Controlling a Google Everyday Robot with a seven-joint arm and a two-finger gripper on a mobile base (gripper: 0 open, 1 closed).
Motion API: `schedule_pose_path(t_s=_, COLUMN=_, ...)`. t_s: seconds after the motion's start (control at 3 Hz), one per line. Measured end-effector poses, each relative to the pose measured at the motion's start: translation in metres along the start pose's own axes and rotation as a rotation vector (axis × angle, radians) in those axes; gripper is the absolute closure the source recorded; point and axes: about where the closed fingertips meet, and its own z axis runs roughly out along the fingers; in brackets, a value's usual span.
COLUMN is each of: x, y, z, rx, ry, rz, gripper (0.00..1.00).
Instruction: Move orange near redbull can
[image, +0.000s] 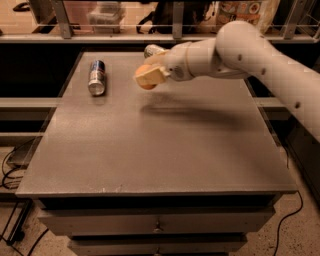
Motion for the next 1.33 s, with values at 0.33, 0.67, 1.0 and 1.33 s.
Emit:
schedule_pose_path(t_s=0.33, x=-0.003, y=0.008, z=0.043, rx=-0.033, ry=-0.026, rz=0.018, gripper=1.00)
schedule_pose_path(t_s=0.67, x=-0.006, y=0.018, z=0.076, rx=-0.063, ry=-0.039, rz=0.036, gripper=0.82)
schedule_pose_path(t_s=1.0, x=-0.007, y=0.026, z=0.099, rx=-0.083, ry=-0.040, rz=0.049, gripper=0.59)
schedule_pose_path(t_s=1.33, x=-0.005, y=0.030, z=0.109, rx=-0.089, ry=-0.027, rz=0.050, gripper=0.35)
